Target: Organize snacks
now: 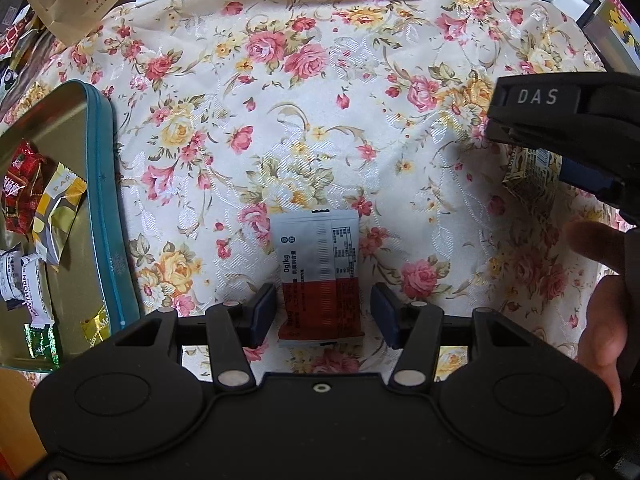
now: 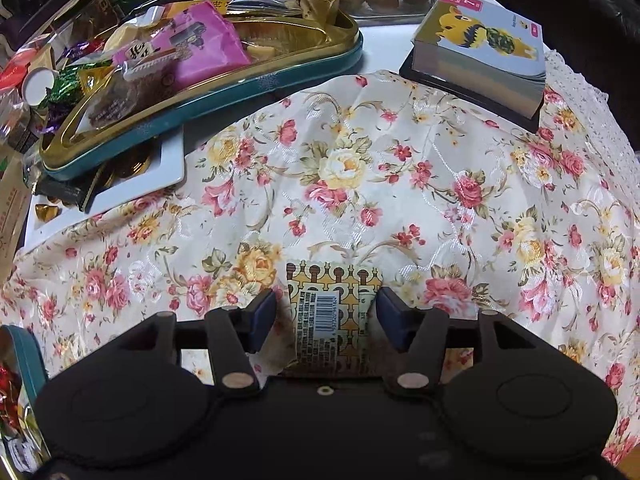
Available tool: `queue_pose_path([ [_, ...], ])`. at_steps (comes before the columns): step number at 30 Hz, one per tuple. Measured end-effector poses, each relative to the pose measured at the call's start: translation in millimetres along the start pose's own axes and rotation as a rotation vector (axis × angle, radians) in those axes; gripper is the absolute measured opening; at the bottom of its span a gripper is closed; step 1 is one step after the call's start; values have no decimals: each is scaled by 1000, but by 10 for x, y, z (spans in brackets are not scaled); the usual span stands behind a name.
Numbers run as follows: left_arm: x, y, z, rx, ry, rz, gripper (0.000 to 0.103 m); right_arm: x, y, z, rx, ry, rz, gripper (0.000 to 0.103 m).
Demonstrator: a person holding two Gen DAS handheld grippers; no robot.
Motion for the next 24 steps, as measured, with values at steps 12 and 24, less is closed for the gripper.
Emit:
queue_pose_path([
  [12,-2,15,3,-1,1,5,60,-2,25,-30,-24,74,8,82],
  [24,-2,9,4,-1,1,5,60,108,23,3,-31,62,-64,70],
])
Point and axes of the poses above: each gripper's, at about its wrist camera, not at the fingertips, and z roughly against the way its jaws point, x to its right, y to its top, the point moved 3 cm from there along -z, roughly the way its jaws point, and after that the axes turned 8 degrees about z, right-handed, at the moved point
